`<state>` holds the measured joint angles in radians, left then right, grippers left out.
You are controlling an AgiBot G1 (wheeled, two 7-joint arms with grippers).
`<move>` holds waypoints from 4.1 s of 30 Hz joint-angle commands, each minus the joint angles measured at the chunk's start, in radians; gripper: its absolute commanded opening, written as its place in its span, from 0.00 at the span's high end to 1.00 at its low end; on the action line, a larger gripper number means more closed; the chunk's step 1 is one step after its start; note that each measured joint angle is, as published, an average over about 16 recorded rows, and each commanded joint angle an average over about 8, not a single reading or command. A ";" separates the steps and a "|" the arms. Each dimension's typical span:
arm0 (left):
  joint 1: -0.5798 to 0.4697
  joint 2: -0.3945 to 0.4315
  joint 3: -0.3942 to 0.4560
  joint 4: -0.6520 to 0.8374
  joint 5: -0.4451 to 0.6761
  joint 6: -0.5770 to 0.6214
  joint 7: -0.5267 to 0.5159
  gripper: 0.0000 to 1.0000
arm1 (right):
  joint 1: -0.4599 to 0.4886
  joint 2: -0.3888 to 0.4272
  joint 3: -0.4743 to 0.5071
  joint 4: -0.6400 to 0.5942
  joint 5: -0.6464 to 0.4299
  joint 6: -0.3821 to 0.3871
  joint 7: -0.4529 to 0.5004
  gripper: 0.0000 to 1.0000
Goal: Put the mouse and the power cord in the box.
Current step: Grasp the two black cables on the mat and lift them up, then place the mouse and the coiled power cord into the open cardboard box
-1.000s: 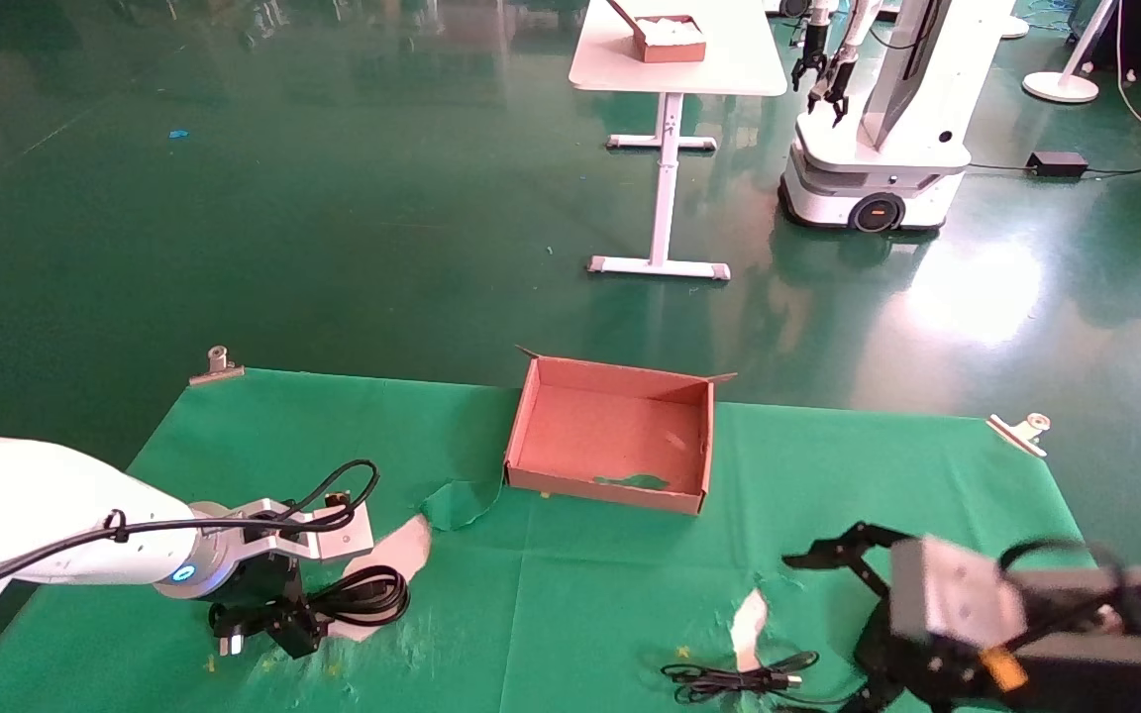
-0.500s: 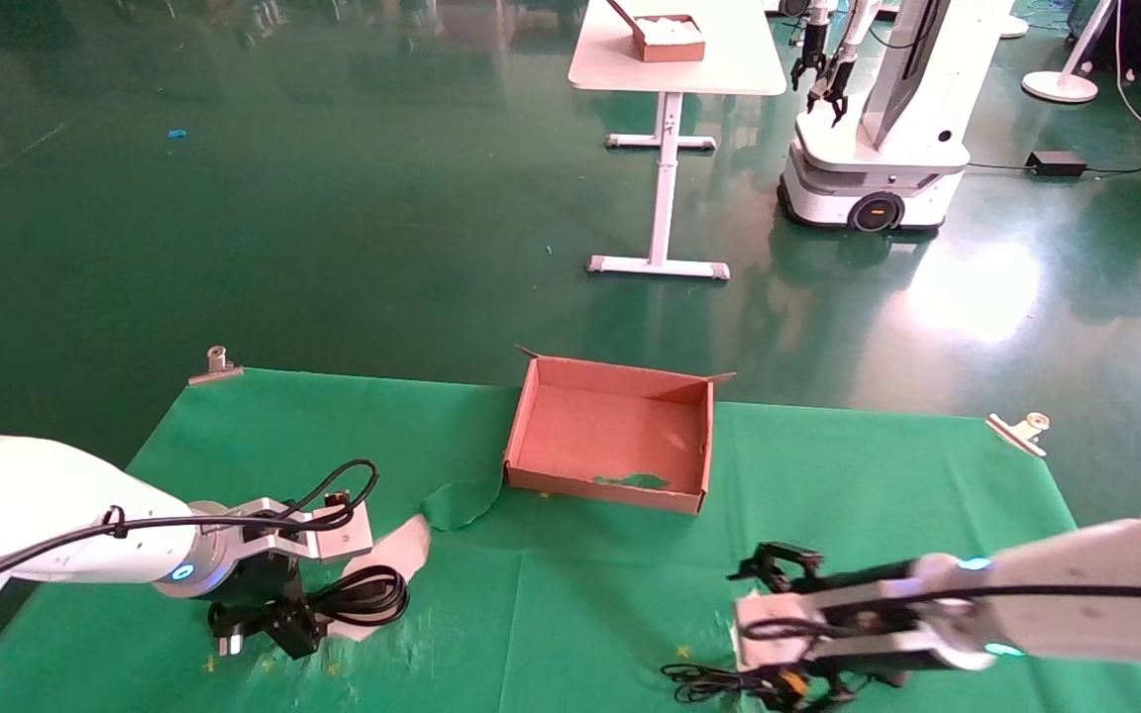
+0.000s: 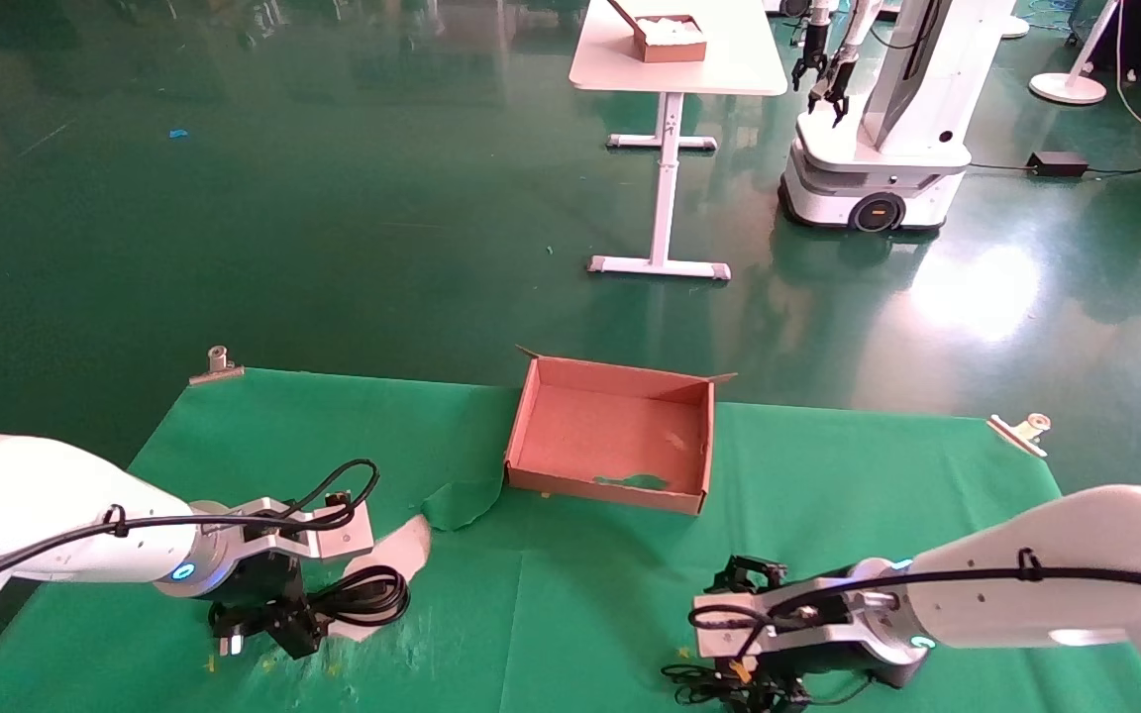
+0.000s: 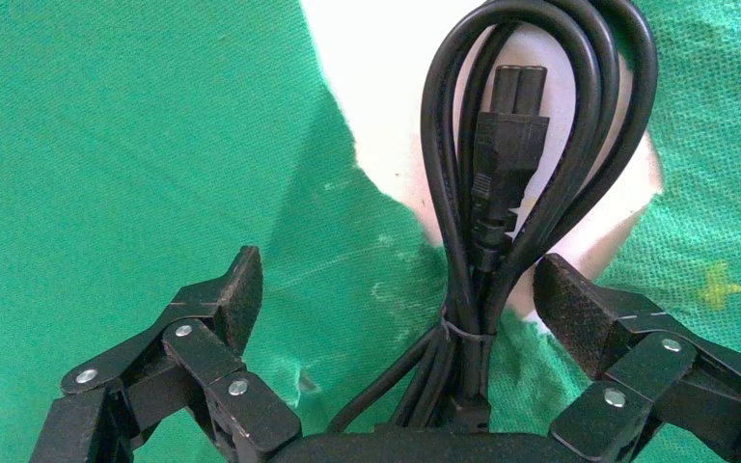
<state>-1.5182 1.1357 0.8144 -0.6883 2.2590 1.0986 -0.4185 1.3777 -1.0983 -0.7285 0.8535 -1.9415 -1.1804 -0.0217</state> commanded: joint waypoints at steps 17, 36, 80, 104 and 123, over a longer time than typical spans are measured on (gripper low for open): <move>0.000 0.000 0.000 0.000 -0.002 0.000 0.000 1.00 | -0.001 0.004 0.001 0.004 0.004 -0.003 0.000 1.00; 0.000 0.000 0.000 -0.001 -0.002 0.000 0.000 1.00 | -0.002 0.007 0.001 0.009 0.006 -0.004 0.000 1.00; -0.135 -0.041 -0.162 -0.329 -0.298 0.105 0.040 1.00 | 0.178 0.111 0.091 0.032 0.001 0.066 0.027 1.00; 0.089 0.239 0.303 -0.068 -0.022 -0.874 0.373 0.01 | 0.251 0.279 0.138 0.178 -0.033 0.022 0.137 1.00; 0.022 0.238 0.523 -0.007 -0.101 -0.963 0.238 0.00 | 0.261 0.264 0.147 0.191 0.005 0.015 0.119 1.00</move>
<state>-1.4969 1.3732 1.3295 -0.6917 2.1557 0.1385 -0.1850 1.6380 -0.8326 -0.5820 1.0488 -1.9381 -1.1679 0.1018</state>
